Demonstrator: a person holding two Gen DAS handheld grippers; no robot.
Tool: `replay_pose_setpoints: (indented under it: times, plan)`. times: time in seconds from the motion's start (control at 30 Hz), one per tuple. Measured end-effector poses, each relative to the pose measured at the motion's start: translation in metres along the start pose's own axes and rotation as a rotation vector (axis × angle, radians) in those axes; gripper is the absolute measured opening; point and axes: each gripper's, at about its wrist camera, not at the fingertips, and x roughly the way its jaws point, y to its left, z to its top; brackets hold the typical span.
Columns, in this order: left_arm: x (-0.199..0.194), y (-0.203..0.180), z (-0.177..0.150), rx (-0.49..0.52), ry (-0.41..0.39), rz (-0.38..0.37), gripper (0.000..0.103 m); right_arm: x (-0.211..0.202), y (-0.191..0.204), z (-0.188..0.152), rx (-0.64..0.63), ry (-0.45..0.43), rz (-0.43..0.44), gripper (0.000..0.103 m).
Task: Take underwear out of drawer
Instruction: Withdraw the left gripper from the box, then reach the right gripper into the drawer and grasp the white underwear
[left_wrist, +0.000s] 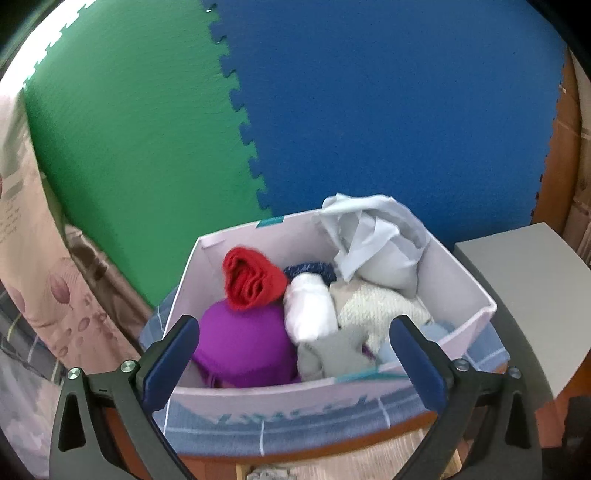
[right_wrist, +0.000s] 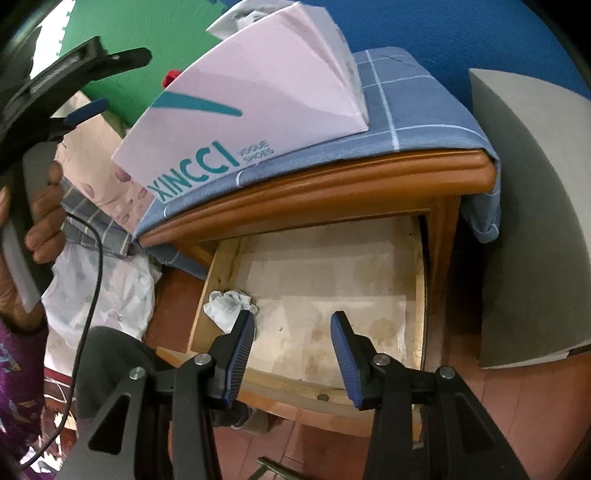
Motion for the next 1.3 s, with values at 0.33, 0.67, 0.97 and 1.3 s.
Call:
replay_pose_setpoints:
  times: [0.33,0.67,0.97,1.3]
  plan:
    - [-0.020,0.044,-0.060,-0.048,0.061,0.000,0.103,0.022,0.028,-0.001,-0.102,0.045,-0.043,0.044]
    - [-0.018,0.121,-0.141,-0.172,0.158,0.063,0.103,0.073,0.082,-0.009,-0.281,0.178,-0.065,0.044]
    - [-0.007,0.189,-0.182,-0.438,0.227,0.071,0.102,0.141,0.139,-0.016,-0.460,0.317,-0.037,0.044]
    - [0.007,0.186,-0.185,-0.432,0.263,0.073,0.102,0.219,0.175,-0.026,-0.611,0.504,-0.025,0.044]
